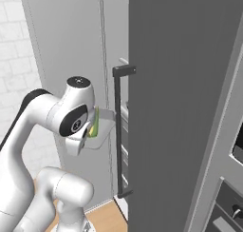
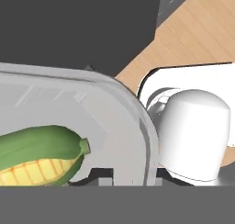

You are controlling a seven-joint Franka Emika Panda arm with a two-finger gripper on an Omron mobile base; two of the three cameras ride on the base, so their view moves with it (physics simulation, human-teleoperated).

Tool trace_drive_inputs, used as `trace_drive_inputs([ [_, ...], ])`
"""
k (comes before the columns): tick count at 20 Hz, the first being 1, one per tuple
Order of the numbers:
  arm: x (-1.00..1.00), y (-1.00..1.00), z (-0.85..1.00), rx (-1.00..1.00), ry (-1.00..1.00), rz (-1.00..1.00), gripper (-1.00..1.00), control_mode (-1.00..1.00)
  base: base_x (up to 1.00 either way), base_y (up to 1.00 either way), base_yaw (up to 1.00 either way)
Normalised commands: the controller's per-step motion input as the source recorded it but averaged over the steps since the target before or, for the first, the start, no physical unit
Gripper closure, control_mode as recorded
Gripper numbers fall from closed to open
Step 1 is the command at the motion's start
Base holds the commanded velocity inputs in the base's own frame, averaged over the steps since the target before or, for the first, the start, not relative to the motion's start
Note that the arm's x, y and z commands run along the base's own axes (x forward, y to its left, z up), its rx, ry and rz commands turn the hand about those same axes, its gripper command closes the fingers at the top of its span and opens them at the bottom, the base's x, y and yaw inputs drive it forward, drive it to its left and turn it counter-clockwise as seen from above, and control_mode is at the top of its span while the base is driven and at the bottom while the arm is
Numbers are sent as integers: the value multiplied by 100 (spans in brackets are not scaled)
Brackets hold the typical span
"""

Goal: Take the meat container that has the chicken drumstick and place it on the second highest rack of the freezer. Then take the vegetable container that has the corn and garlic and place it on the highest rack of the freezer.

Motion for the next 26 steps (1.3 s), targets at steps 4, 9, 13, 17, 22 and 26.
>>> trace_drive_inputs([
  [4,0,0,0,0,0,0,100,100,36,0,-2],
  [9,0,0,16,0,-10,0,100,-100,3,0,0],
  [13,0,4,94,-1,-51,-3,100,-100,0,0,0],
  [17,43,42,88,-2,-38,-13,100,-100,0,0,0],
  [22,85,43,73,0,-21,-25,100,-100,0,0,0],
  [26,88,30,76,0,-14,-29,100,-100,0,0,0],
])
